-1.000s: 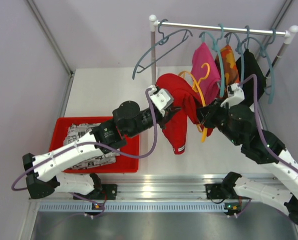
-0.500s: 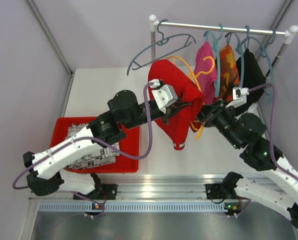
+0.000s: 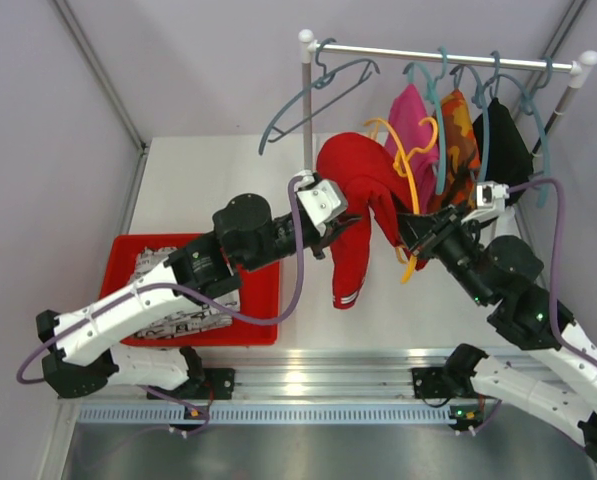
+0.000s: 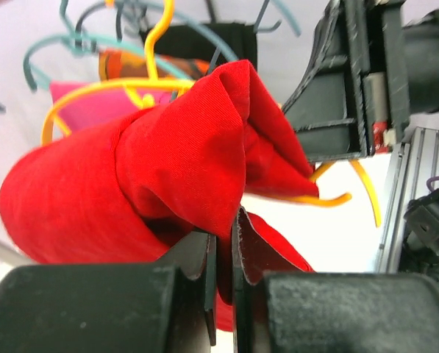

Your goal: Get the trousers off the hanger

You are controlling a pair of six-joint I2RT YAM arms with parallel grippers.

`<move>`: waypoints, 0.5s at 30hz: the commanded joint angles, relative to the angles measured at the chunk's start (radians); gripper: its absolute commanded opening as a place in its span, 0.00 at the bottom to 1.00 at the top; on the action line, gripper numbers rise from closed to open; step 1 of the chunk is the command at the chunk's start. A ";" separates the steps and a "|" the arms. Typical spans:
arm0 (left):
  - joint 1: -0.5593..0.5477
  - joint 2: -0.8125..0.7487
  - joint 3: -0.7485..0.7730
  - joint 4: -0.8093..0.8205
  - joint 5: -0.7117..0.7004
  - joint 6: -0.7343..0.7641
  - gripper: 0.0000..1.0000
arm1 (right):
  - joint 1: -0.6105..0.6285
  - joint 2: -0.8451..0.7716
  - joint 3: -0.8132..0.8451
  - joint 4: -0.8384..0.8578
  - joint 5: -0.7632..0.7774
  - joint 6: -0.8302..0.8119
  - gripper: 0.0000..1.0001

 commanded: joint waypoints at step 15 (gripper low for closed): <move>-0.005 -0.114 0.133 0.214 -0.303 -0.164 0.00 | -0.001 0.032 0.016 -0.166 0.060 0.091 0.00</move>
